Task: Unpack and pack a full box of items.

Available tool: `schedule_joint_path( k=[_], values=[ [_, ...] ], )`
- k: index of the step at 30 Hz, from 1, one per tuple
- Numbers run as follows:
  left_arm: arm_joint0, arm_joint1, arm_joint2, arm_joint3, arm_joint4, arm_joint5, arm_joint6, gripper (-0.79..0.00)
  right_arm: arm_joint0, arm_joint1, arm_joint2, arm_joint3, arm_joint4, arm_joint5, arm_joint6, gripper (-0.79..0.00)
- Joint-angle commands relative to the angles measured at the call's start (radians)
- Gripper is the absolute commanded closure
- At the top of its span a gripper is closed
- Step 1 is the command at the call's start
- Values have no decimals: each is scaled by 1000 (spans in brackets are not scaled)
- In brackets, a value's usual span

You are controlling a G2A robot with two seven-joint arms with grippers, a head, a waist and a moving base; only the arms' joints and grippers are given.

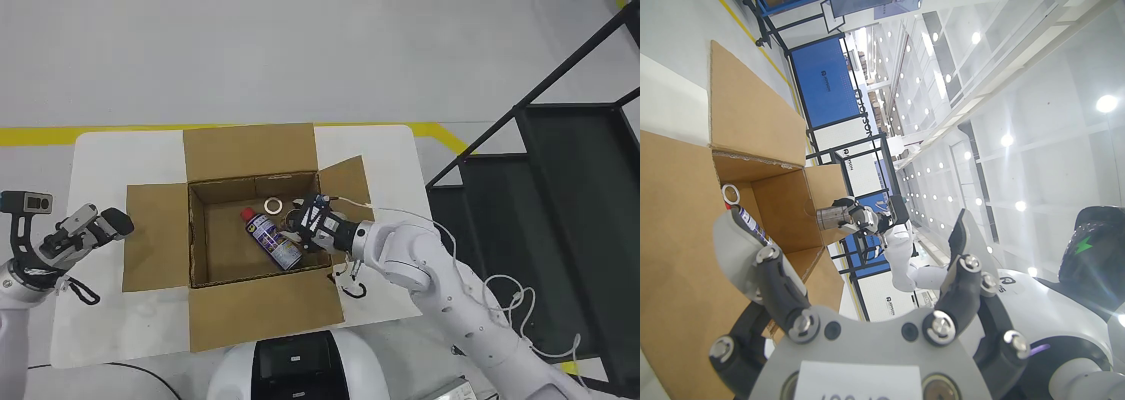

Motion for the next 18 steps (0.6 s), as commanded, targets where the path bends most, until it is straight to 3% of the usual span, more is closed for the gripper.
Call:
schedule_joint_path(
  k=[1,4,9,18],
  values=[
    [0,0,0,0,0,0,0,-785,0,0,0,0,0,0,0,0],
    [0,0,0,0,0,0,0,-785,17,-3,-23,12,2,-43,-21,0],
    [0,0,0,0,0,0,0,-785,181,-37,-151,136,45,-139,-12,0],
    [0,0,0,0,0,0,0,-785,514,-169,-427,515,203,-194,-43,0]
  ],
)
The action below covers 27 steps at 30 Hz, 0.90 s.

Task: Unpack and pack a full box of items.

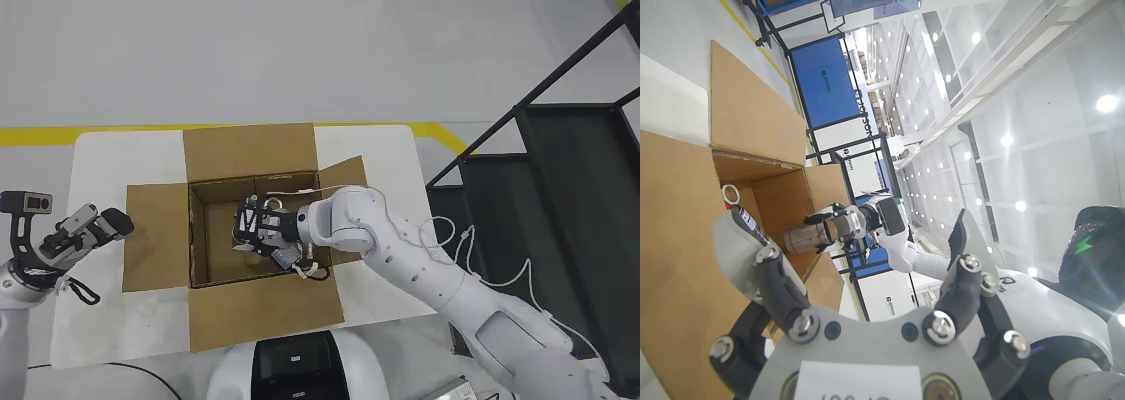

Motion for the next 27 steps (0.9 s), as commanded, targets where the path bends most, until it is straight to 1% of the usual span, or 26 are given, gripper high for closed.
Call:
schedule_joint_path(
  k=[1,5,9,16,22,23,24,25,26,27],
  values=[
    [0,0,0,0,0,0,0,-785,57,-31,-51,92,26,-13,-23,0],
    [0,0,0,0,0,0,0,-785,146,-99,-153,246,22,-49,-46,0],
    [0,0,0,0,0,0,0,-785,207,-161,-221,393,7,-95,-101,0],
    [0,0,0,0,0,0,0,-785,268,-248,-290,590,-53,-165,-218,0],
    [0,0,0,0,0,0,0,-785,297,-315,-326,724,-94,-175,-279,0],
    [0,0,0,0,0,0,0,-785,302,-325,-330,742,-99,-170,-279,-74],
    [0,0,0,0,0,0,0,-785,305,-335,-332,756,-98,-175,-289,-274],
    [0,0,0,0,0,0,0,-785,310,-343,-333,775,-101,-180,-297,-416],
    [0,0,0,0,0,0,0,-785,315,-351,-336,791,-109,-180,-297,-785],
    [0,0,0,0,0,0,0,-785,318,-358,-338,805,-110,-189,-302,-785]
  ],
)
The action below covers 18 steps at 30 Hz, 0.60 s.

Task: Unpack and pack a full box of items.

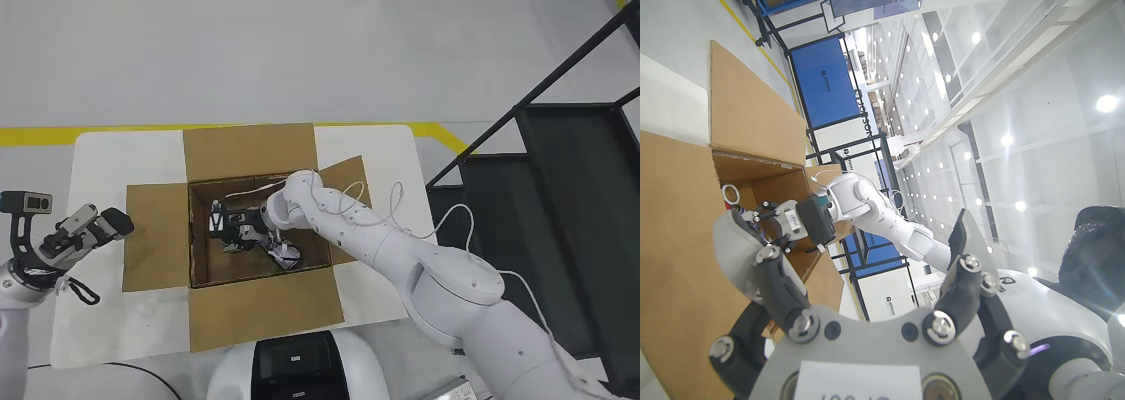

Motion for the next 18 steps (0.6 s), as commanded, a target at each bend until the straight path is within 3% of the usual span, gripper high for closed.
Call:
schedule_joint_path(
  k=[1,10,18],
  values=[
    [0,0,0,0,0,0,0,-785,8,-12,-1,28,-4,-15,-10,-785],
    [13,0,-26,-5,27,1,48,-785,39,-10,17,55,-65,-130,-130,-785],
    [47,5,-131,52,50,-6,88,-785,14,88,120,-97,-104,-200,-278,-785]
  ],
)
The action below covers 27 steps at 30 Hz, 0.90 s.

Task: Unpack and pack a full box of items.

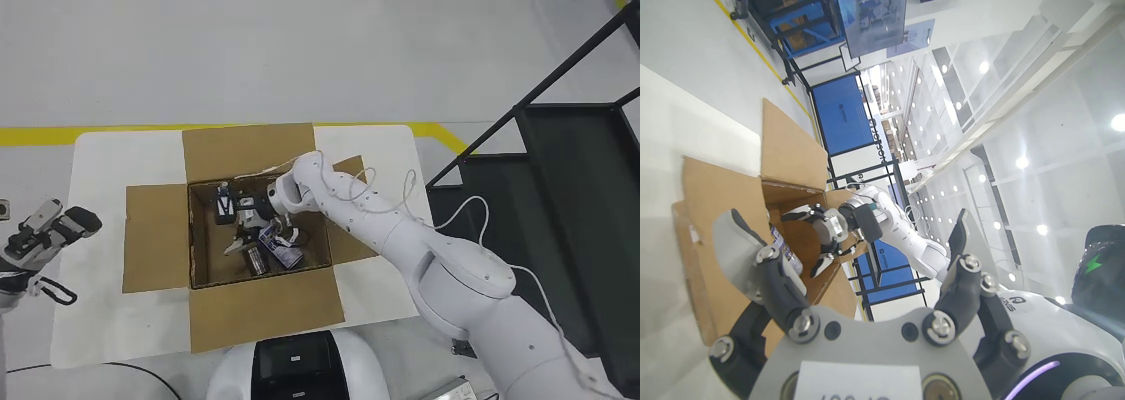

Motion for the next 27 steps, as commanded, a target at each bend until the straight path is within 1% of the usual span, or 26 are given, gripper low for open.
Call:
schedule_joint_path(
  k=[1,4,8,11,14,17,20,24,25,27],
  values=[
    [8,1,-22,22,11,7,10,-785,-20,35,37,-69,2,0,-20,-785],
    [12,5,-50,58,34,19,14,-785,-68,100,103,-190,18,0,-13,-785],
    [-1,8,-58,104,79,30,28,-785,-168,192,222,-389,81,0,69,-785],
    [-27,10,-33,138,128,43,37,-785,-267,255,333,-545,154,1,174,-785],
    [-65,9,25,168,162,56,24,-785,-378,305,445,-701,253,58,300,-785],
    [-120,6,94,206,172,63,-14,-785,-487,345,554,-850,375,171,451,-785],
    [-170,3,151,234,181,61,-49,-785,-585,377,656,-978,485,236,556,-785],
    [-221,0,199,264,140,62,-106,-785,-702,408,776,-1096,545,277,603,-785],
    [-230,-1,212,266,129,66,-134,-785,-732,414,807,-1121,549,281,606,-785],
    [-255,-3,239,283,59,93,-231,-785,-793,426,866,-1175,555,291,605,-785]
  ],
)
